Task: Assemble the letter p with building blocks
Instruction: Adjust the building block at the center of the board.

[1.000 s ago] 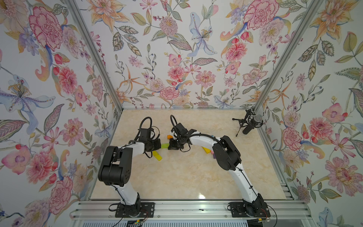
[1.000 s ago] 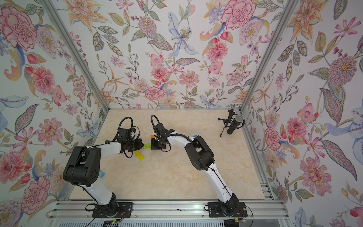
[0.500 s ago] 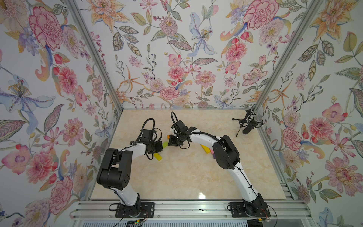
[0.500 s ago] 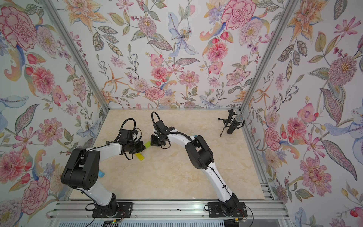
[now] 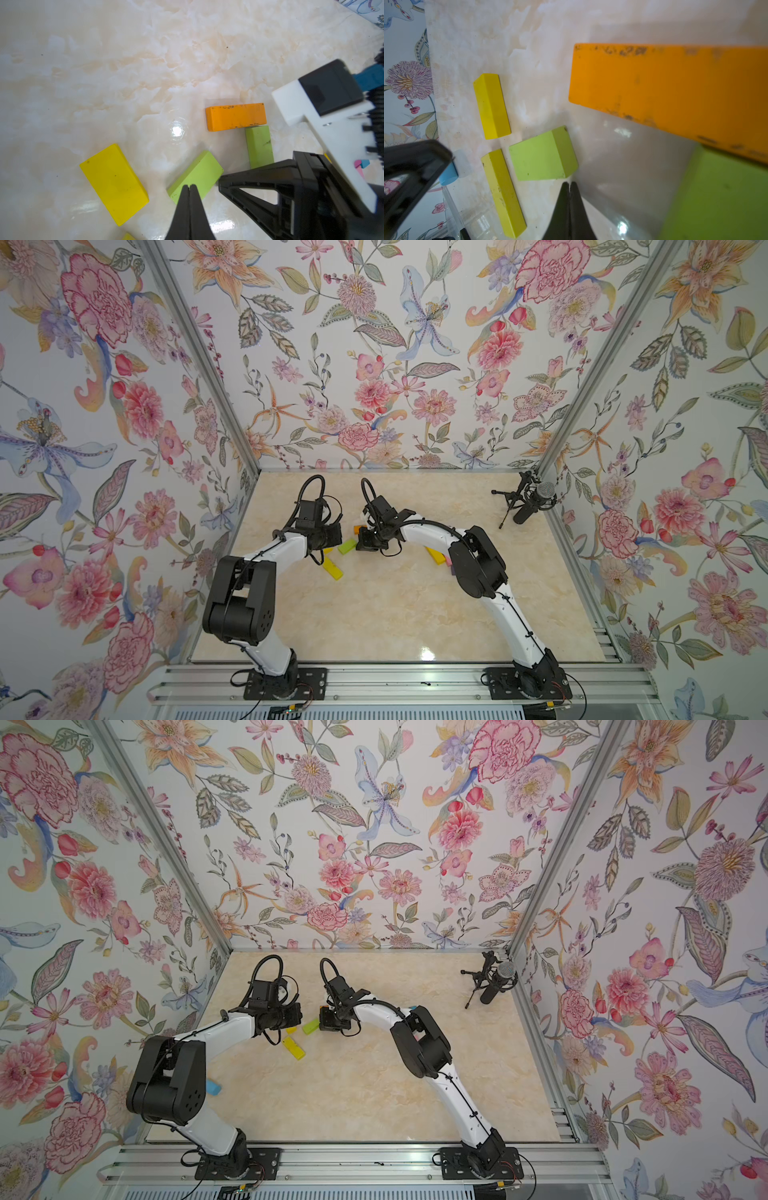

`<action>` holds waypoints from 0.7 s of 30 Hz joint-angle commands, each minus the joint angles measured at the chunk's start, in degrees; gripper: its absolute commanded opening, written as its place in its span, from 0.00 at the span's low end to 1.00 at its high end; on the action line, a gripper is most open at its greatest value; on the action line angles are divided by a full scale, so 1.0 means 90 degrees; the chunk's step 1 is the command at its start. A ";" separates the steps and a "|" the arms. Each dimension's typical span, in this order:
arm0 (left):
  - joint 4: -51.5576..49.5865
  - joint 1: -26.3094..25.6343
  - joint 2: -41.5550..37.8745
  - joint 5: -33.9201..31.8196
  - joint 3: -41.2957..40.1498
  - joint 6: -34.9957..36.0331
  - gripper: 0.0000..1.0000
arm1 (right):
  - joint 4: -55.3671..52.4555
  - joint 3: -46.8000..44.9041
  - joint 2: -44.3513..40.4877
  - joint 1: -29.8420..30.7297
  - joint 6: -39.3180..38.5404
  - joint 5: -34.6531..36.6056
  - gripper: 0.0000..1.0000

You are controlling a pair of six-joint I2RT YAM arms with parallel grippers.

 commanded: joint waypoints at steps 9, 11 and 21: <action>0.0378 0.0049 0.0669 0.0075 -0.0201 0.0001 0.00 | -0.0137 0.0169 0.0040 0.0111 0.0148 0.0208 0.00; 0.0463 0.0045 0.0656 0.0207 -0.0326 -0.0029 0.00 | -0.0137 0.0189 0.0058 0.0084 0.0158 0.0237 0.00; 0.0622 -0.0080 0.0448 0.0524 -0.0675 -0.0144 0.00 | -0.0132 0.0050 -0.0072 -0.0042 0.0123 0.0314 0.00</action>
